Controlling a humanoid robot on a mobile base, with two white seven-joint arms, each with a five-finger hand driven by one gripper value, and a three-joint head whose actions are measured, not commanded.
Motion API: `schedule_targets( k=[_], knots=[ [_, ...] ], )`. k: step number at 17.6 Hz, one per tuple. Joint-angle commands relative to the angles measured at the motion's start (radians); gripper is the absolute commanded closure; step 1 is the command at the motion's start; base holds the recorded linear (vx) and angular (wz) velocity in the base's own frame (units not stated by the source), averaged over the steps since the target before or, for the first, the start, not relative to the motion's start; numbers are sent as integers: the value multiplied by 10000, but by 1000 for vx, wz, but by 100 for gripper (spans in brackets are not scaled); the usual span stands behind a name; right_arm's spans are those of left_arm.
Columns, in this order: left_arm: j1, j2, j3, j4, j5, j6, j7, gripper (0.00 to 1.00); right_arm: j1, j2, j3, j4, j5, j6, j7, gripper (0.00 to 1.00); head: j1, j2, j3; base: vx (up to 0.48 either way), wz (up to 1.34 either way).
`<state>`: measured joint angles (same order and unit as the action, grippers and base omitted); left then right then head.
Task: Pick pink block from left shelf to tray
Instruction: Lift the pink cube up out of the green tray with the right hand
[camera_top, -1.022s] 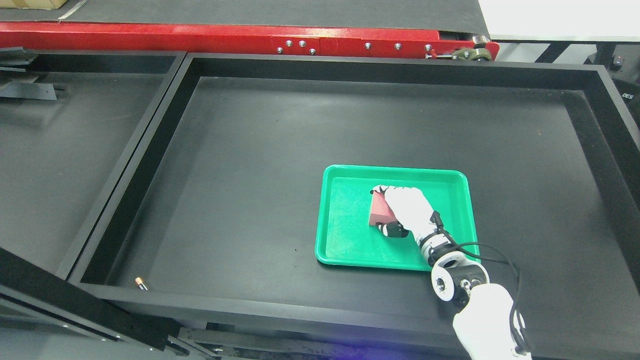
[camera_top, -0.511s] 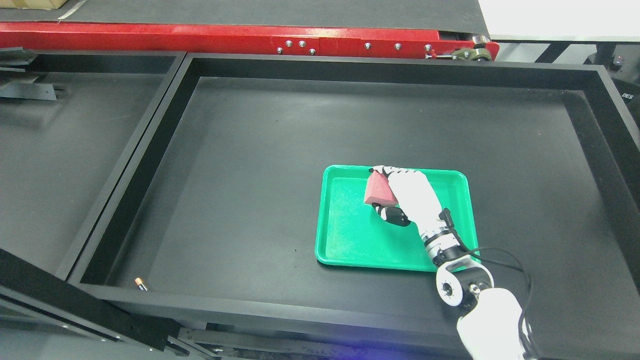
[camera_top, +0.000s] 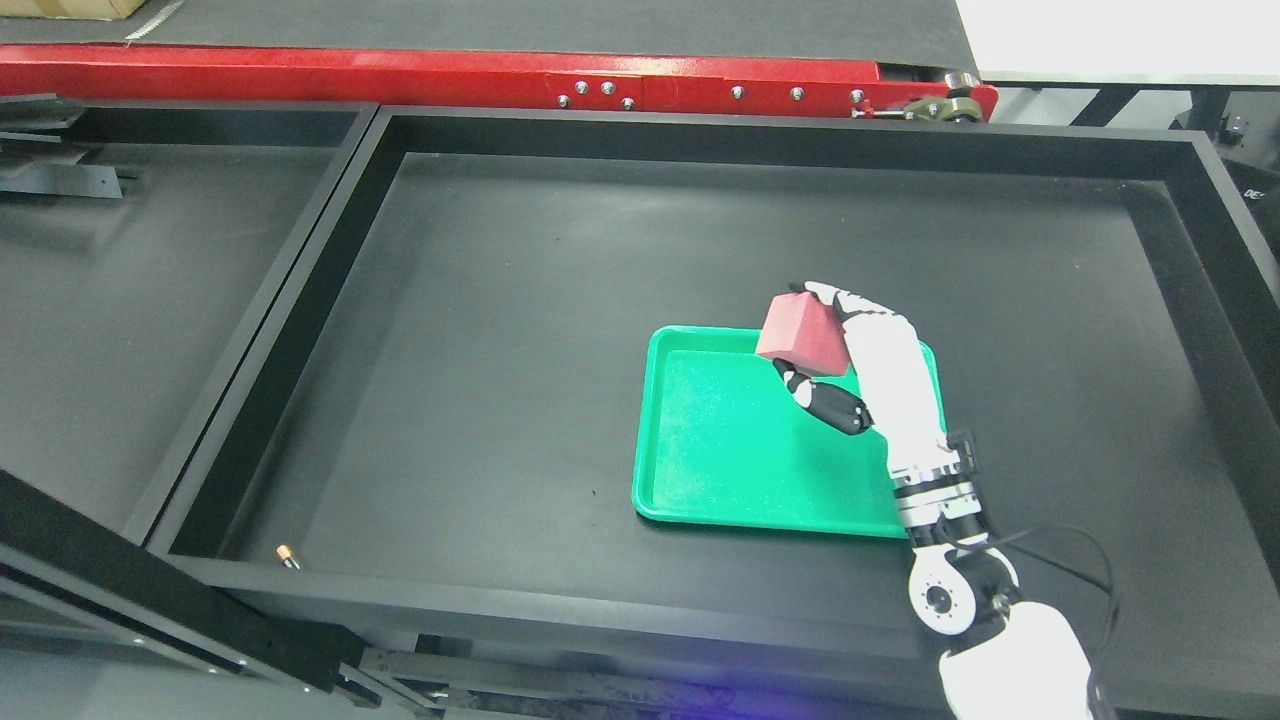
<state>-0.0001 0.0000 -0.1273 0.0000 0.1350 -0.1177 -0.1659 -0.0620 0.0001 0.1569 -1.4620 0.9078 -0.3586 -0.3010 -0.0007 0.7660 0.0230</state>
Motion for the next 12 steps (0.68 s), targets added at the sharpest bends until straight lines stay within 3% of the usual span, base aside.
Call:
schedule_targets(
  k=[1, 12],
  knots=[
    [200, 175, 0, -174, 0, -4, 2, 0, 374, -175, -603, -612, -457, -49, -58, 94, 0, 0, 0, -54, 0],
    [200, 175, 0, -174, 0, -4, 2, 0, 1017, -175, -833, -873, -917, -830, -318, 93, 0, 0, 0, -131, 78]
  ],
)
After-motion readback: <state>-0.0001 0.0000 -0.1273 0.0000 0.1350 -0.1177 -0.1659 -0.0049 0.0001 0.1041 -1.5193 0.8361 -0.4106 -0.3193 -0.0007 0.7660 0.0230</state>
